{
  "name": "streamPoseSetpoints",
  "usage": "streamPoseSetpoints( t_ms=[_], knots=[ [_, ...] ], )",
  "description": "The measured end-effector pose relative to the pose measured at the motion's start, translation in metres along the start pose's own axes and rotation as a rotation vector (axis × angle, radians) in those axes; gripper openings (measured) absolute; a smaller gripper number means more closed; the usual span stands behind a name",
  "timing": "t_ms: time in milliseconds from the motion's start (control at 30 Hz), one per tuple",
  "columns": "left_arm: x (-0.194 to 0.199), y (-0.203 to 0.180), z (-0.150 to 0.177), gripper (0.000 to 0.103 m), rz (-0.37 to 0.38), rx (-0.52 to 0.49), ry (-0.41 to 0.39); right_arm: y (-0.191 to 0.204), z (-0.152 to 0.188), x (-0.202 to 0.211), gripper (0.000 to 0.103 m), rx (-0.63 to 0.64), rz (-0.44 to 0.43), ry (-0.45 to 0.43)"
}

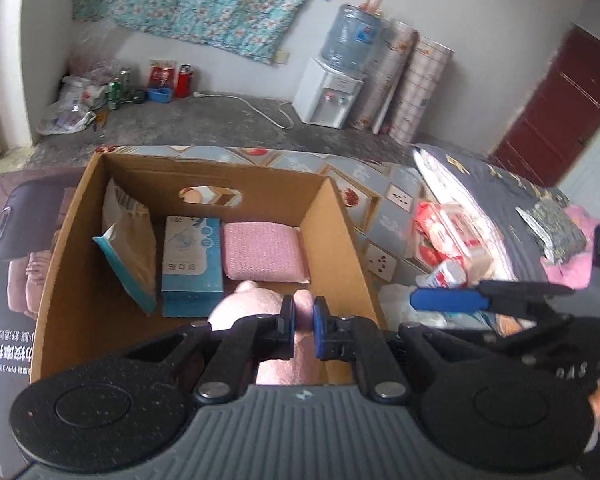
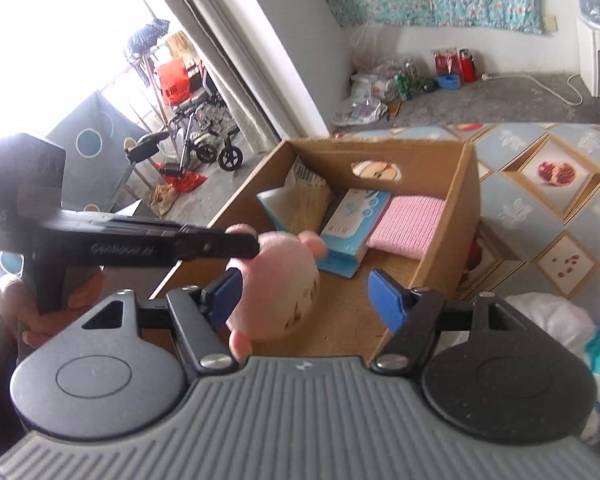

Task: Organize soft objects
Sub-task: 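Lower the bunny into the cardboard box and open the left gripper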

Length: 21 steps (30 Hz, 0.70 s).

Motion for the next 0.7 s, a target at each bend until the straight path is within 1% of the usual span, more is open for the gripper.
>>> streamPoseSetpoints(
  t_ms=[33,100,133,200,267,333,400,533,633,700],
  knots=[
    [0.003,-0.006,0.001,0.009,0.047,-0.034,0.008,-0.002,-0.002,0.006,0.07,-0.002,0.0,-0.013],
    [0.004,-0.016,0.001,0.01,0.094,-0.104,0.015,-0.006,-0.005,0.014,0.071,-0.003,0.006,-0.035],
    [0.0,-0.022,0.002,0.01,0.087,-0.147,0.025,-0.008,-0.006,0.016,0.071,-0.004,0.011,-0.043],
    [-0.014,-0.024,0.003,0.01,0.063,-0.189,0.055,-0.014,-0.006,0.018,0.071,-0.007,0.024,-0.053],
    [-0.038,-0.018,0.004,0.01,0.072,-0.187,0.121,-0.021,-0.005,0.017,0.071,-0.02,0.034,-0.052],
    [-0.065,-0.011,0.006,0.01,0.04,-0.194,0.18,-0.029,-0.003,0.015,0.071,-0.033,0.04,-0.048],
    [-0.084,-0.002,0.004,0.01,0.011,-0.207,0.218,-0.036,-0.002,0.009,0.071,-0.042,0.054,-0.045],
    [-0.098,0.008,-0.011,0.01,0.005,-0.231,0.208,-0.045,-0.005,0.009,0.071,-0.031,0.078,-0.054],
    [-0.106,0.006,-0.021,0.01,-0.018,-0.284,0.202,-0.053,-0.009,0.009,0.071,-0.031,0.093,-0.071],
    [-0.111,0.003,-0.026,0.01,-0.005,-0.294,0.198,-0.059,-0.012,0.009,0.071,-0.047,0.098,-0.081]
  ],
)
Point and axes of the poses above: each gripper's, at about its wrist camera, not at the fingertips, and x roughly against the way its jaws point, y to its left, z to its underside, the point moved 6 cm from there along -x, roughly the way its jaws point, and after that the axes turned 10 degrees about -x, right-handed, at the moved point
